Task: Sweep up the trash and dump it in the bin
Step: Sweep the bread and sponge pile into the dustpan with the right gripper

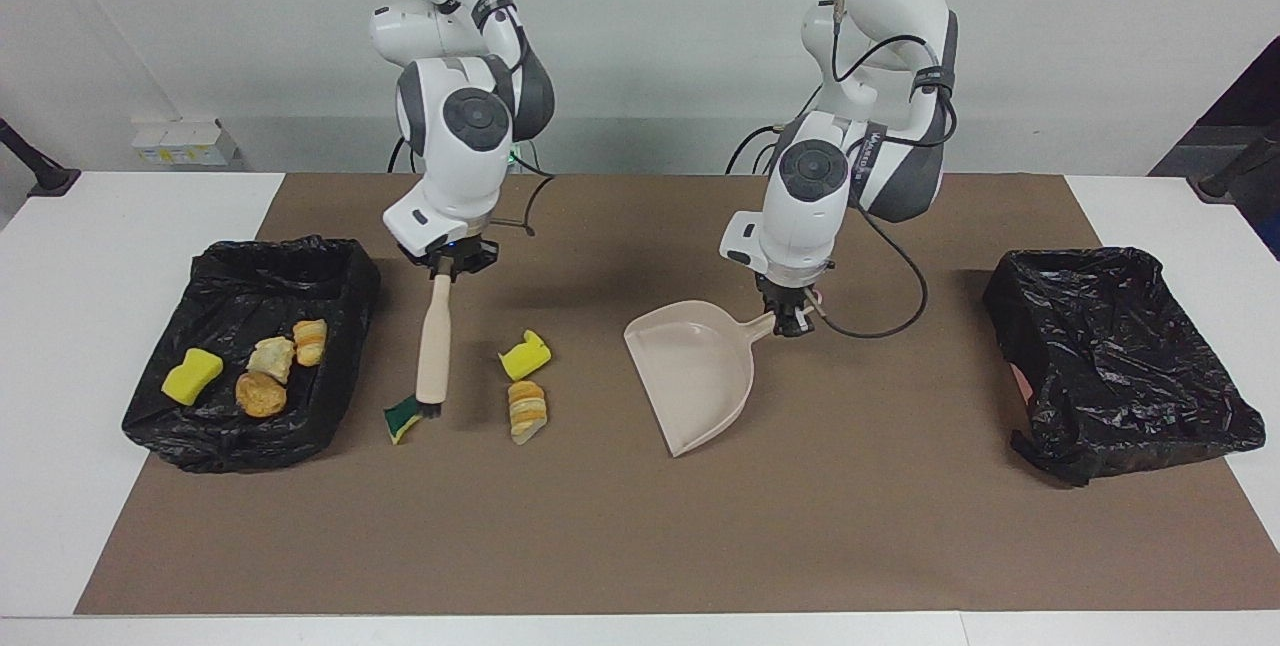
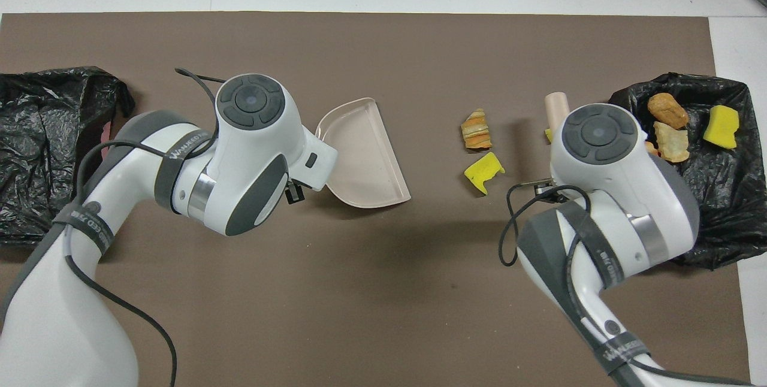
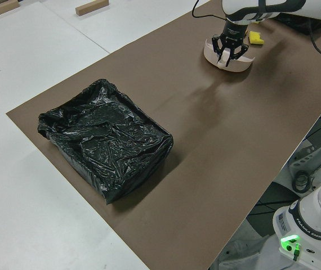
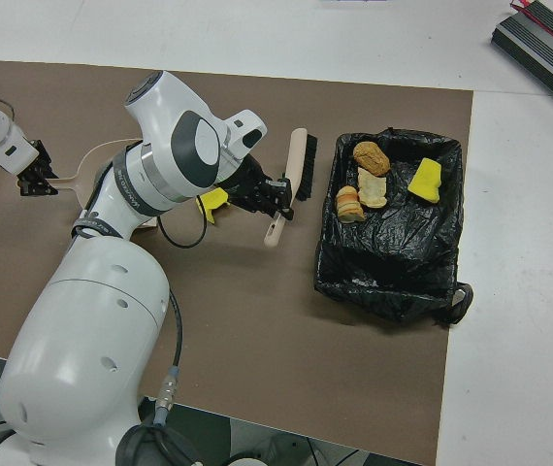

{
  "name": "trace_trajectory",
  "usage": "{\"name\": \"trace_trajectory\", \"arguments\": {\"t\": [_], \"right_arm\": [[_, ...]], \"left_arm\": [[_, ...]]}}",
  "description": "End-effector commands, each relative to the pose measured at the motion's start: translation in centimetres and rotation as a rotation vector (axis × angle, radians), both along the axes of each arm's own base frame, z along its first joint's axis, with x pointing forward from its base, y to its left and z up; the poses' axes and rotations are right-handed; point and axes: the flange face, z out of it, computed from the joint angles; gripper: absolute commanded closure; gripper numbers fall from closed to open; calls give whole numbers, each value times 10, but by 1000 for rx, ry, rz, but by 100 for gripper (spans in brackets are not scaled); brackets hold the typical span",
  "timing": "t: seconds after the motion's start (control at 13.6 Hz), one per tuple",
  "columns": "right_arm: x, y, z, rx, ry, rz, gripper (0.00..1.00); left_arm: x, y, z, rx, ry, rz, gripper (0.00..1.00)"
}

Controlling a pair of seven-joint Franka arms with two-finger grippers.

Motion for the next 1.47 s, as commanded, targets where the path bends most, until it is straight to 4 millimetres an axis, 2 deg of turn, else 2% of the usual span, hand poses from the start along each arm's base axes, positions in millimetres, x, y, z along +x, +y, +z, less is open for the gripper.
{"name": "trace_trajectory", "arguments": {"t": [0.0,0.07,0.29,0.51,0.59,0.66,0.88,1.03,1.1,1.25,1.4], "right_arm": [[8,0,-20,-25,9,56,100],[9,-1,-25,-15,-2,63,100],[17,5,-56,21,-20,101,100],[24,21,-73,52,-17,126,100],[24,26,-78,69,-15,131,100],[24,48,-76,104,-8,164,100],[27,87,-67,203,1,202,100],[35,120,-48,258,6,200,100],[42,128,-34,279,2,187,100],[52,118,-8,317,7,143,100],[62,86,-3,332,21,200,100]], "left_arm": [[-15,-1,4,-10,-7,15,100],[-16,1,4,-11,-10,26,100],[-20,1,2,-8,-3,29,100],[-27,-1,-5,-36,34,52,100],[-33,-10,-5,-38,32,39,100],[-32,-9,-4,-40,30,42,100],[-32,-8,-4,-39,29,48,100],[-32,-8,-4,-35,35,51,100],[-32,-8,-3,-37,32,54,100],[-32,-8,-4,-37,33,54,100],[-32,-8,-4,-39,29,54,100]]}}
